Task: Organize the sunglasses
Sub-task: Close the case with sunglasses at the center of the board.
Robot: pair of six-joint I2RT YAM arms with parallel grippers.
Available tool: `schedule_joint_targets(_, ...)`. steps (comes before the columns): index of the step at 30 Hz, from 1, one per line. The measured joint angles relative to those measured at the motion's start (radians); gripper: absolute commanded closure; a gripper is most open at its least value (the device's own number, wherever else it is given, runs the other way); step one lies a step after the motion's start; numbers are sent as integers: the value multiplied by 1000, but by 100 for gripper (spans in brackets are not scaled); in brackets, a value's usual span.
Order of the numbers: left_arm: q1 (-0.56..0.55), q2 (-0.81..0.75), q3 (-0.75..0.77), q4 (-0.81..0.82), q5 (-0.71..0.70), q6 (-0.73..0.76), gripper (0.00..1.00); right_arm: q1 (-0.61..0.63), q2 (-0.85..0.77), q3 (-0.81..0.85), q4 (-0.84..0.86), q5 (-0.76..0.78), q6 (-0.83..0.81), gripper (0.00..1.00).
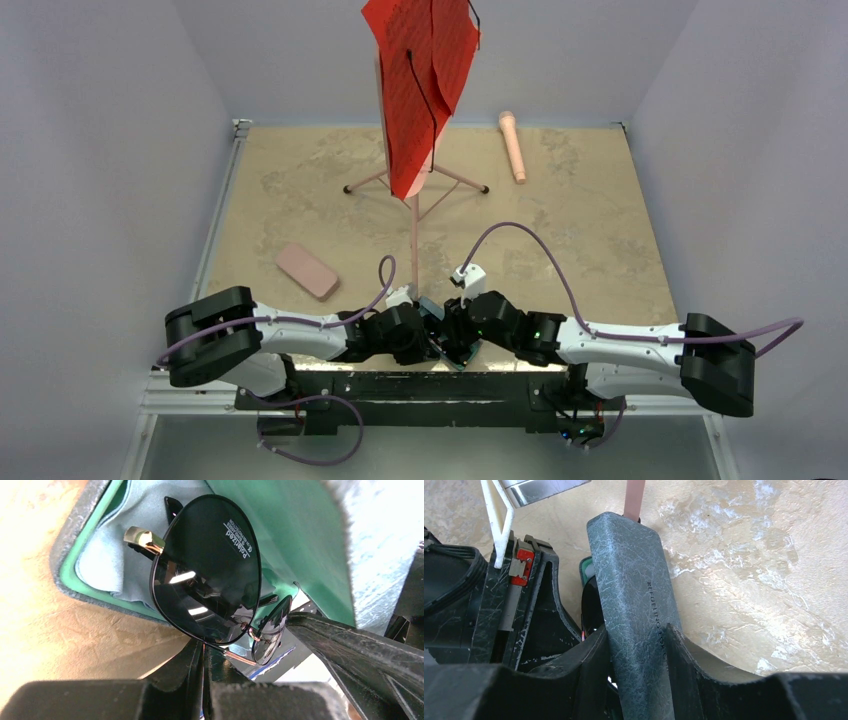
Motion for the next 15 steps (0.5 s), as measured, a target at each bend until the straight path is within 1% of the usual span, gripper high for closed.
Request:
schedule_joint_targets(5, 0, -15, 0, -32, -2, -1, 92, 33, 8, -24, 48, 14, -5, 55)
schedule_joint_targets(10, -1, -16, 1, -38, -3, -8, 92, 125, 80, 22, 23, 136, -33, 54)
schedule_joint_targets(12, -1, -18, 1, -40, -3, -8, 93, 154, 102, 40, 5, 178, -36, 50)
schedule_joint_targets(13, -1, -21, 1, -45, -4, -9, 93, 165, 108, 46, -1, 191, -34, 46)
schedule_joint_targets(15, -1, -22, 1, -48, -5, -11, 93, 183, 113, 59, -9, 193, -23, 41)
